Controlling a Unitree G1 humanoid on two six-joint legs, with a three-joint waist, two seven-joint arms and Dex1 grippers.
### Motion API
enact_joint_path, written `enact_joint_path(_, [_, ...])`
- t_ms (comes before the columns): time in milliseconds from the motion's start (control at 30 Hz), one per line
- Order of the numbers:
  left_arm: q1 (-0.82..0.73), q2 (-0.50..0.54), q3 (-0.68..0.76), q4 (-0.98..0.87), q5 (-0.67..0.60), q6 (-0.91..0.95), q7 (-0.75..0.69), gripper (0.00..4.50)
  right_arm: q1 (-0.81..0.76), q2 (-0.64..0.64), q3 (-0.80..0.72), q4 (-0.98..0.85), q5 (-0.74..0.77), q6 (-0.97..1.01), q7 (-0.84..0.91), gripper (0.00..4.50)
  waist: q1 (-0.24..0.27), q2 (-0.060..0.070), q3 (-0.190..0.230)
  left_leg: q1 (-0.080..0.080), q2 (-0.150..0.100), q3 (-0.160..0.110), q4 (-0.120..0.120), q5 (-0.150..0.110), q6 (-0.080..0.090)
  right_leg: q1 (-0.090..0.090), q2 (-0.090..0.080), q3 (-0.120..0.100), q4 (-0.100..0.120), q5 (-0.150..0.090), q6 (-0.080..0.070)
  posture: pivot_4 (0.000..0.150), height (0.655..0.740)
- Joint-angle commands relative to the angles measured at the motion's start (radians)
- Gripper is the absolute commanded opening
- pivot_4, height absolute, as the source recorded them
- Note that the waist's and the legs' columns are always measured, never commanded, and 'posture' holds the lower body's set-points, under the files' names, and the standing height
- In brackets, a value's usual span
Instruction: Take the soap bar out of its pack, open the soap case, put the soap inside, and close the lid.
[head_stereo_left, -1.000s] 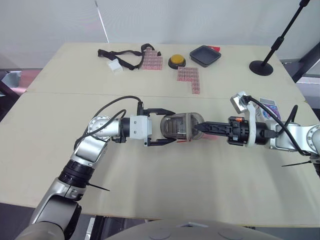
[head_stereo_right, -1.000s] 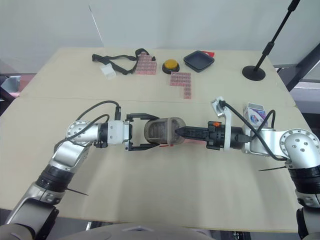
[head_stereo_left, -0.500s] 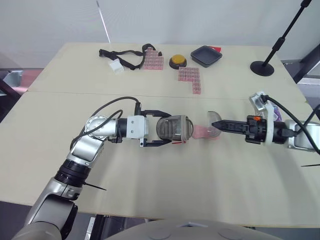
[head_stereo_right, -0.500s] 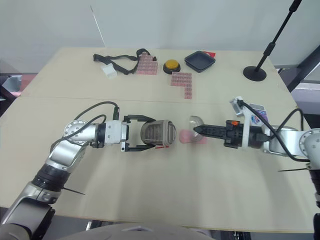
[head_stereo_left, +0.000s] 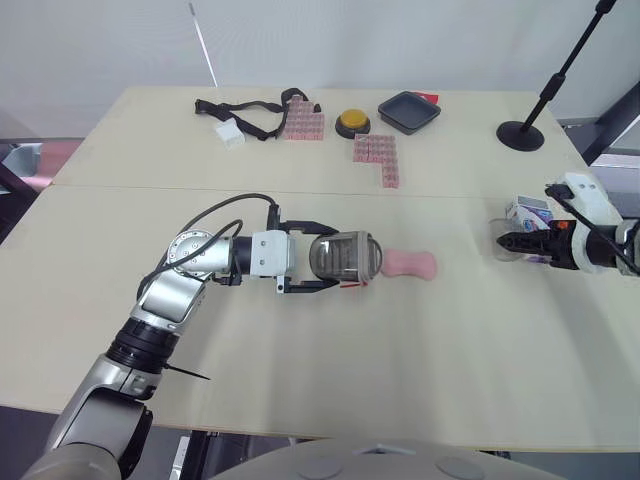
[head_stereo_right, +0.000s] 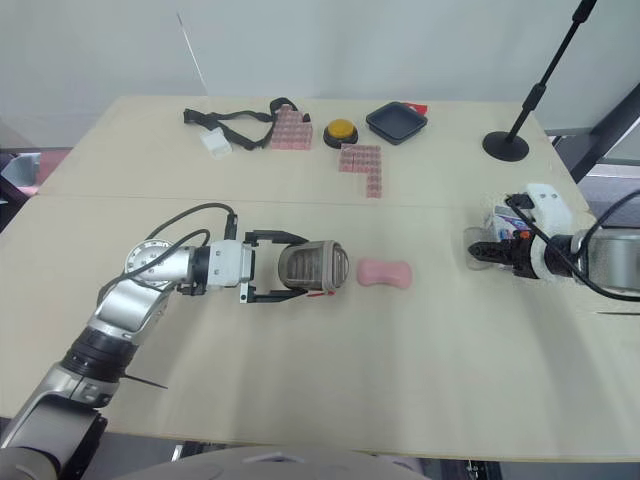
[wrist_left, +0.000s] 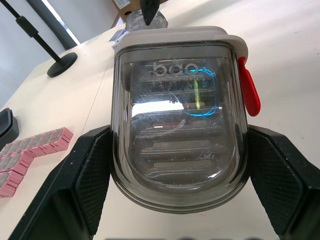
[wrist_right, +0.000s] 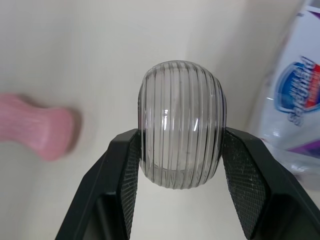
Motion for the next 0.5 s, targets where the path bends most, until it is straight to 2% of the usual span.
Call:
enact_joint_path(33, [-0.017, -0.005, 0.019, -0.005, -0.015, -0.005, 0.010, 3.46, -0.118, 0.075, 0.015, 0.041, -0.055, 0.137, -0.080, 2.03, -0.001, 0.000, 0.000, 0.000, 0.000, 0.000, 0.000, 0.000, 0.000, 0.000, 0.000, 0.001, 0.000, 0.000, 0.000, 0.150, 0.7400])
enact_joint_path(167, [-0.017, -0.009, 0.020, -0.007, -0.011, -0.002, 0.018, 3.46, -0.219, 0.163, 0.032, 0.063, -0.136, 0.230, -0.090, 2.03, 0.005, 0.001, 0.000, 0.001, 0.000, 0.000, 0.000, 0.000, -0.001, 0.000, 0.001, 0.000, 0.001, 0.000, 0.000, 0.150, 0.7400])
enact_joint_path(500, [-0.006, -0.002, 0.021, -0.033, -0.006, 0.015, 0.034, 3.46, -0.271, 0.283, 0.044, 0.148, -0.282, 0.248, -0.125, 2.03, 0.025, 0.001, 0.000, 0.002, 0.000, 0.000, 0.000, 0.000, -0.002, 0.000, 0.001, -0.001, 0.001, 0.000, 0.000, 0.150, 0.7400])
